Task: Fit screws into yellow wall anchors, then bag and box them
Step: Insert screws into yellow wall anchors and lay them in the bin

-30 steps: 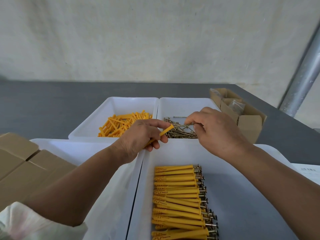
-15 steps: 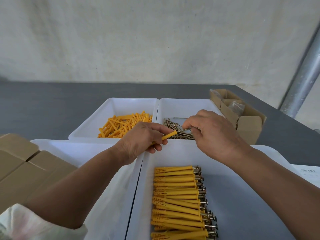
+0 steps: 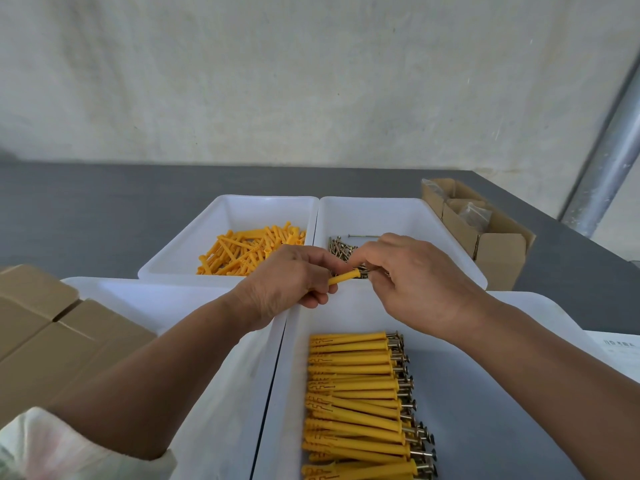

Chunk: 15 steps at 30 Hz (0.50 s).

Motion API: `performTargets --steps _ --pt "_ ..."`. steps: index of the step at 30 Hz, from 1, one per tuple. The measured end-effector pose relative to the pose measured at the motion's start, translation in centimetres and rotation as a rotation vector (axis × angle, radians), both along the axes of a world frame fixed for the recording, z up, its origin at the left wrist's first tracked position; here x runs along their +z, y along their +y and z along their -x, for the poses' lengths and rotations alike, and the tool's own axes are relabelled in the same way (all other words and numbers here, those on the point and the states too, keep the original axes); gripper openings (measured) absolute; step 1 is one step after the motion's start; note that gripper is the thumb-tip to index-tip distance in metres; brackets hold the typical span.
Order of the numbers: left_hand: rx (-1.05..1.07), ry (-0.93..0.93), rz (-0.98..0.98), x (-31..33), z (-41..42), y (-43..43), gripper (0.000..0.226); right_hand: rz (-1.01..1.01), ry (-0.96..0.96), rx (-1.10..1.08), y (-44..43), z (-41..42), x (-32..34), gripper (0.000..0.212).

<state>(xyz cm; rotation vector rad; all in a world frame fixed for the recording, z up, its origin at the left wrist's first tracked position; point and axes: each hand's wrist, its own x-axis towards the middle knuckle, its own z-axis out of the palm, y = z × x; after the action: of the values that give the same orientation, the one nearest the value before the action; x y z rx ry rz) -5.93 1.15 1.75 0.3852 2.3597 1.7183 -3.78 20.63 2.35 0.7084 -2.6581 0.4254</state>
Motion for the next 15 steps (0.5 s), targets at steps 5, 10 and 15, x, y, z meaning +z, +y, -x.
performTargets --steps 5,10,15 --pt "-0.010 0.008 0.023 -0.1 0.1 0.1 0.035 -0.018 0.001 0.034 -0.4 -0.3 -0.2 0.023" --pt "-0.040 0.010 0.050 -0.1 0.0 0.0 0.029 -0.009 -0.031 0.073 -1.0 -0.7 -0.2 0.019" --pt "-0.053 0.011 0.066 0.0 -0.2 0.1 0.032 -0.021 -0.055 0.074 -1.3 -0.6 -0.3 0.009"
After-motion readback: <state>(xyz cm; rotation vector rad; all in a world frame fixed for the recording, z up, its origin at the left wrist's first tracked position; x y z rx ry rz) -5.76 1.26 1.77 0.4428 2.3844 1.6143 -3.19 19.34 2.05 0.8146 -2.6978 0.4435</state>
